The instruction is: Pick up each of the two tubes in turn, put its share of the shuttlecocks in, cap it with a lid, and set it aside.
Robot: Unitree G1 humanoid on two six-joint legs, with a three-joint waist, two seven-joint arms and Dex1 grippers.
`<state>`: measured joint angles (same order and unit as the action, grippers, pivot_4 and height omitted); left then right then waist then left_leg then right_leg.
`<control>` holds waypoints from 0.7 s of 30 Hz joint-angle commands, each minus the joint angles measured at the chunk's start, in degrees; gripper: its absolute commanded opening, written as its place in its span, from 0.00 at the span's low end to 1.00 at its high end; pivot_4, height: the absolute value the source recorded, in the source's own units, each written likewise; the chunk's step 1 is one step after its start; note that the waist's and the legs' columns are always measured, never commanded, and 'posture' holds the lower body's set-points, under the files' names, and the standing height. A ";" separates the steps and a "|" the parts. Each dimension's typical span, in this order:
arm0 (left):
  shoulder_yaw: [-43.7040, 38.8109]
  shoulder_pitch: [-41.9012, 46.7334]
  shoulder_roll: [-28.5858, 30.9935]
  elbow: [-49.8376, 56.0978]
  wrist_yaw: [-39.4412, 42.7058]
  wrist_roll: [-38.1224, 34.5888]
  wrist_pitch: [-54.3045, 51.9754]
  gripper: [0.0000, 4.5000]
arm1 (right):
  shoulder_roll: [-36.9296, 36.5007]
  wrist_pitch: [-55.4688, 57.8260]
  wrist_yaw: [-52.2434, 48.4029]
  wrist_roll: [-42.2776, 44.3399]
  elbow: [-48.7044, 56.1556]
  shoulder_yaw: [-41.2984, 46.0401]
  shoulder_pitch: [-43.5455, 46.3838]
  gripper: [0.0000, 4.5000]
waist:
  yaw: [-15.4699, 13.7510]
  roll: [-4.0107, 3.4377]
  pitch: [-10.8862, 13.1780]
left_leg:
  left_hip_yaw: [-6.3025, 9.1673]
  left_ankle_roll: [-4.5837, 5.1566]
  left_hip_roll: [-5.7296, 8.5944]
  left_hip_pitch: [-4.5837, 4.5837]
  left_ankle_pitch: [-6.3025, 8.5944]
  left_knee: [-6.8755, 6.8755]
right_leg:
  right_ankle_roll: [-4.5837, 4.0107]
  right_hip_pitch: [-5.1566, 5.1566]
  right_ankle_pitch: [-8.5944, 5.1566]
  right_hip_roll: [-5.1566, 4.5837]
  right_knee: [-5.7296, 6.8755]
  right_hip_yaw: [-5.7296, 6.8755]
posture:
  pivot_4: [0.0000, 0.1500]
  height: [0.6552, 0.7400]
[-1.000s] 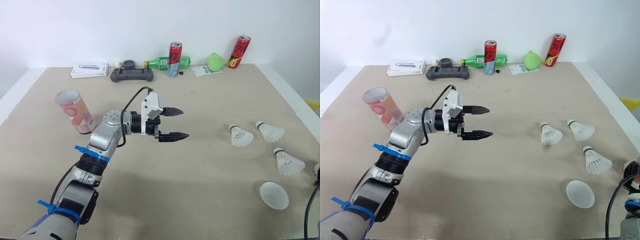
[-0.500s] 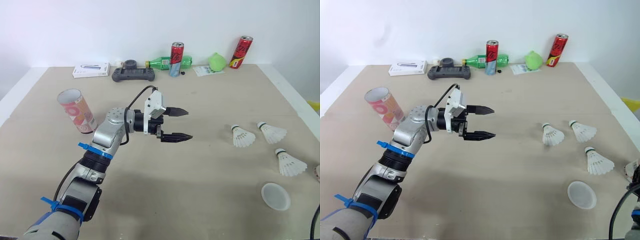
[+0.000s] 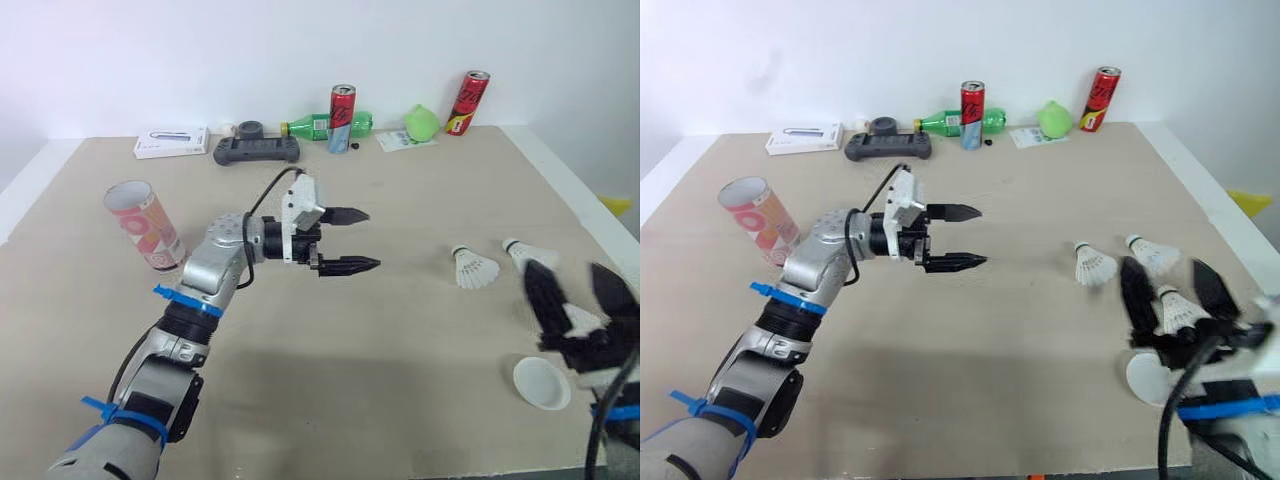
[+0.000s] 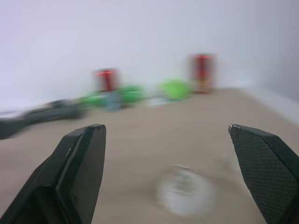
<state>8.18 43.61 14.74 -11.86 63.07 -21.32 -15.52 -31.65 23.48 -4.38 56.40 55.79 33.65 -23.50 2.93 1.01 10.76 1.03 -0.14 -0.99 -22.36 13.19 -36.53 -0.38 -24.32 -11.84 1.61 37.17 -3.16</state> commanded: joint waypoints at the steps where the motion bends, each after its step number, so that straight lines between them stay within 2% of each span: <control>1: -4.28 -4.80 1.13 8.14 -8.20 0.21 -1.35 1.00 | -8.84 3.58 -3.97 7.28 -0.56 -2.19 6.46 1.00 | -0.14 0.08 0.05 | 0.00 0.00 0.00 0.01 0.00 0.00 | 0.03 0.00 0.02 0.00 0.00 -0.03 | 1.00 1.00; 6: -8.73 -16.97 2.31 21.47 -21.51 2.33 -4.73 1.00 | -16.35 7.37 -13.95 9.27 -9.90 -10.49 18.93 1.00 | -0.36 0.40 0.07 | 0.16 0.02 -0.01 -0.09 -0.02 0.02 | 0.24 0.02 0.14 0.05 -0.07 -0.07 | 1.00 1.00; 9: -11.57 -24.01 2.30 29.70 -28.43 2.34 -7.28 1.00 | -17.44 8.36 -19.56 6.73 -14.95 -15.13 24.56 1.00 | -0.44 0.52 0.07 | 0.16 0.03 -0.04 -0.12 -0.02 0.02 | 0.25 0.00 0.14 0.05 -0.08 -0.07 | 1.00 1.00; 13: -14.28 -34.74 2.95 37.99 -36.17 6.48 -6.87 1.00 | -16.65 8.78 -25.95 2.57 -19.78 -21.85 32.05 1.00 | -0.44 0.55 0.06 | 0.11 0.03 -0.07 -0.07 -0.02 0.02 | 0.26 0.00 0.15 0.04 -0.09 -0.09 | 1.00 1.00; 17: -16.72 -45.35 -1.21 45.23 -49.18 14.88 -5.26 1.00 | -14.02 8.80 -31.37 -2.52 -23.89 -29.89 38.49 1.00 | -0.35 0.69 0.02 | 0.08 0.02 -0.13 -0.03 -0.02 0.01 | 0.23 0.00 0.14 0.07 -0.08 -0.10 | 1.00 1.00; 21: -17.96 -48.94 -6.83 46.61 -58.59 18.88 -5.32 1.00 | -11.27 8.86 -34.26 -6.00 -26.64 -33.73 42.65 1.00 | -0.80 0.73 0.01 | 0.11 0.00 -0.16 -0.05 -0.04 -0.03 | 0.20 0.00 0.12 0.08 -0.08 -0.08 | 1.00 1.00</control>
<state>-8.61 -5.66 8.68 31.89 8.21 -4.34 -22.22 -43.20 32.70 -37.30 51.37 28.96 -0.16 17.73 2.13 1.74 10.77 1.15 -0.14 -1.14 -22.42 13.13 -36.58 -0.18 -24.32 -11.72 1.71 37.09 -3.21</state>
